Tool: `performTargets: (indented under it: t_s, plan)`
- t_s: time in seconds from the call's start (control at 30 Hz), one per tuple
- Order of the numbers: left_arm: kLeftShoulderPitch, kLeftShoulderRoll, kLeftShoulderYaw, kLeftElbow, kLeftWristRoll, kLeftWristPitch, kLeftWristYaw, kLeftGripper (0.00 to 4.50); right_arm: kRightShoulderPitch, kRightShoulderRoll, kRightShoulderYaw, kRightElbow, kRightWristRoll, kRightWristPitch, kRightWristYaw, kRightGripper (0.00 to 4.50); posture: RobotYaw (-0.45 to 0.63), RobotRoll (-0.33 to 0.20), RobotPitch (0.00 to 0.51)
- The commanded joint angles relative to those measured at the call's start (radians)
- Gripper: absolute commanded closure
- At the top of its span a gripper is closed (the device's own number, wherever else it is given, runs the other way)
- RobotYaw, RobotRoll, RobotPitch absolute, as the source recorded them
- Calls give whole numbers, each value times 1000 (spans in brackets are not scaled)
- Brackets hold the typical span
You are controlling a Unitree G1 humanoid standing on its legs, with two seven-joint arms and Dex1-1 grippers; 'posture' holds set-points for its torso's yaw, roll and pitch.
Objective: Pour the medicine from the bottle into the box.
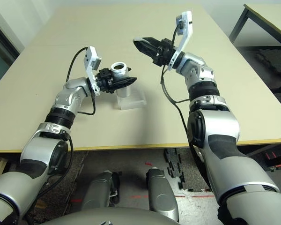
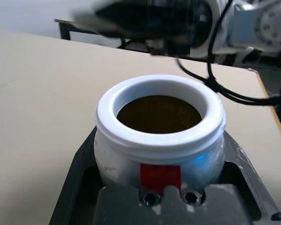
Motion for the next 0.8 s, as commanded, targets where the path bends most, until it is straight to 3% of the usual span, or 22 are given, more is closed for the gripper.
performTargets:
  t_s: [0.03, 0.4, 0.8]
  plan:
    - [-8, 9, 11, 8, 6, -11, 12, 1780, 63, -36, -3, -53, -32, -32, -116, 1917, -198, 0, 87]
    - [-26, 21, 26, 40, 13, -33, 44, 1780, 272, -132, -9, -108, -75, -46, -316, 1917, -212, 0, 92]
    - [-31, 28, 25, 56, 16, -49, 58, 1780, 277, -142, -16, 27, -93, -87, -396, 1917, -202, 0, 88]
